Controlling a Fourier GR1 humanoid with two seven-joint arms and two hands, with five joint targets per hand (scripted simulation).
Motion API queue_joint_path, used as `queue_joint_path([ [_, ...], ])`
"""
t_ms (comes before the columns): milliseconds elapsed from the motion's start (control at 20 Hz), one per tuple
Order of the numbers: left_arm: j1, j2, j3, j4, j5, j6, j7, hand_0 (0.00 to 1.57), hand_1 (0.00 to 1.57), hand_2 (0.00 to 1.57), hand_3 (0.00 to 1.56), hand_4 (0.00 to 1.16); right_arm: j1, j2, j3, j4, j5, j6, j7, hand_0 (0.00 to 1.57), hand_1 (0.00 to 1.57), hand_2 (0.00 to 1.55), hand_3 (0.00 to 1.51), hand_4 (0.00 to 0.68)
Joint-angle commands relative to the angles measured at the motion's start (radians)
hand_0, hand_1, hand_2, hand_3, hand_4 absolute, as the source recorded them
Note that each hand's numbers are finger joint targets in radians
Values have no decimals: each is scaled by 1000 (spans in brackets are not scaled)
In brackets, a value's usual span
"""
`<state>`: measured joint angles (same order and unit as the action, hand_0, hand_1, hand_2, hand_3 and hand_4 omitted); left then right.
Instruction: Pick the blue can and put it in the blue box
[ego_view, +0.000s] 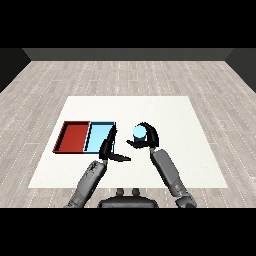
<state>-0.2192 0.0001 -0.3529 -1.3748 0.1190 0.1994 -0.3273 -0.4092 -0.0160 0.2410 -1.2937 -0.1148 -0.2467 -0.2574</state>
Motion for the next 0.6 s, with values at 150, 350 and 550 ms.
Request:
queue_joint_path([
  [150, -135, 0, -82, 125, 73, 128, -2, 0, 0, 0, 0, 0, 22, 15, 58, -62, -8, -18, 33, 1437, 1437, 1459, 1360, 553],
  [350, -113, 0, -147, 137, 131, 139, -28, 0, 0, 0, 0, 0, -107, -12, -58, 64, -56, 70, 27, 1423, 1423, 1460, 1374, 560],
  [550, -129, 0, -130, 210, 153, 115, -67, 0, 0, 0, 0, 0, -46, 16, 66, 10, -72, -16, -5, 1447, 1447, 1467, 1371, 553],
])
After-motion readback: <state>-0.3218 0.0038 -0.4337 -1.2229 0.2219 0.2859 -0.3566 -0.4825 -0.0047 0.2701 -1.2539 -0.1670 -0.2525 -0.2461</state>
